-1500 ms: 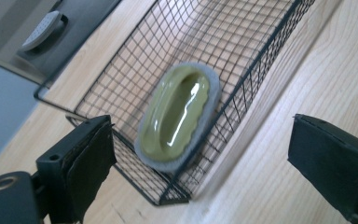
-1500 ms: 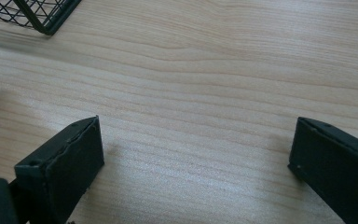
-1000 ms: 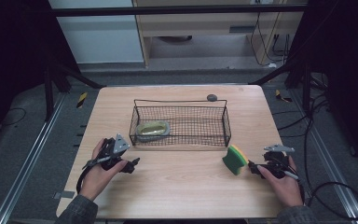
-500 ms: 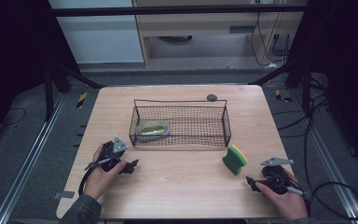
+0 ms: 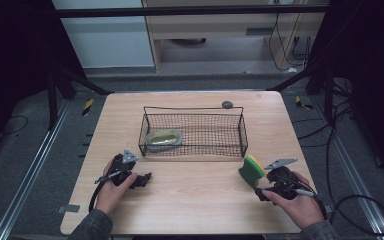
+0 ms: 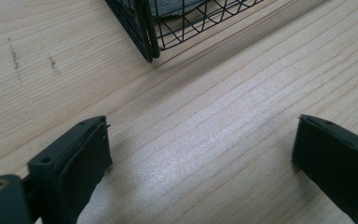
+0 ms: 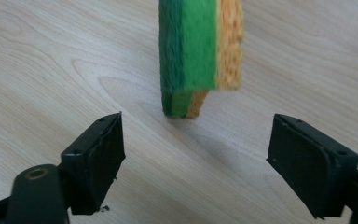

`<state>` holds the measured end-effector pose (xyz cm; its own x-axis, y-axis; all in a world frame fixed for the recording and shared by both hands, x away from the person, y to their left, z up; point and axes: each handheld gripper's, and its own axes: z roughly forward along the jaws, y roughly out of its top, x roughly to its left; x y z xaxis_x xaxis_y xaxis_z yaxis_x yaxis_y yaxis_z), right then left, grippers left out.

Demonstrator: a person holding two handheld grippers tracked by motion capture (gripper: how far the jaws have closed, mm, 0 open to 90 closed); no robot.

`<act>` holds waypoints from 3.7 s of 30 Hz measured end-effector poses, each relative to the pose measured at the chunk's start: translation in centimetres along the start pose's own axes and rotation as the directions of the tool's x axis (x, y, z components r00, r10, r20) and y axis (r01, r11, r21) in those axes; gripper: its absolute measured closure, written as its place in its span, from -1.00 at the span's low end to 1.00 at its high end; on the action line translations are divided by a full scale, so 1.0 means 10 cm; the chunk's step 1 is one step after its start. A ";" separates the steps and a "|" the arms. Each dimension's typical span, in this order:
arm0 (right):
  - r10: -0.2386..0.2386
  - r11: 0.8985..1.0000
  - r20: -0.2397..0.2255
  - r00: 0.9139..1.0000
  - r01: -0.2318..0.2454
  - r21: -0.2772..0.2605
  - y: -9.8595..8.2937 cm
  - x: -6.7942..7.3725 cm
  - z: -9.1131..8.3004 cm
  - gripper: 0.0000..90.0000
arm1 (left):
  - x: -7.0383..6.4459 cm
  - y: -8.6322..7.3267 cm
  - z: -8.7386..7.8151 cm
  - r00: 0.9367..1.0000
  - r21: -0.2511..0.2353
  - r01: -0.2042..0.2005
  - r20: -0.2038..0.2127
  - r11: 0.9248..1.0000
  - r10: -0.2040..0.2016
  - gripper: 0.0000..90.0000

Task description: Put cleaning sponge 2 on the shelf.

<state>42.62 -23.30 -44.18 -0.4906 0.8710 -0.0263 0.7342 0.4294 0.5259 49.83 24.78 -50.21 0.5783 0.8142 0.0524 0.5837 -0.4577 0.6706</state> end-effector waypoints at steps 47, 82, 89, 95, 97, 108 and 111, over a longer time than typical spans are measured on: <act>-0.102 0.980 -0.065 0.993 0.112 0.164 0.80 -0.04 0.17 0.00 | 0.07 -0.06 0.04 0.999 -0.053 0.005 0.040 0.999 -0.003 -1.00; -0.124 0.992 0.030 0.992 0.123 0.033 1.03 -0.51 -0.40 0.44 | 0.08 -0.06 0.04 0.999 -0.054 -0.006 0.052 0.999 0.009 -1.00; -0.116 0.993 0.072 0.991 0.118 -0.028 1.21 -0.59 -0.58 0.45 | 0.08 -0.06 0.04 0.999 -0.054 -0.007 0.051 0.999 0.010 -1.00; -0.130 0.990 0.096 0.987 0.135 -0.048 1.46 -0.65 -0.69 0.45 | 0.08 -0.07 0.04 0.999 -0.058 -0.001 0.052 0.998 0.004 -1.00; -0.136 0.988 0.104 0.985 0.142 -0.052 1.56 -0.66 -0.72 0.46 | 0.08 -0.06 0.04 0.999 -0.058 -0.005 0.051 0.998 0.008 -1.00; -0.174 0.977 0.121 0.977 0.187 -0.101 1.97 -0.54 -0.70 0.45 | 0.08 -0.07 0.03 0.998 -0.057 -0.010 0.054 0.998 0.013 -1.00; -0.180 0.976 0.118 0.977 0.192 -0.099 2.01 -0.51 -0.67 0.45 | 0.08 -0.07 0.03 0.998 -0.057 -0.010 0.055 0.998 0.013 -1.00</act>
<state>56.70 -20.70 -27.81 -0.5561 0.8014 -0.2203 0.5764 0.5629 0.5924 50.09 25.66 -50.88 0.6163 0.7872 0.0207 0.5442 -0.4448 0.7114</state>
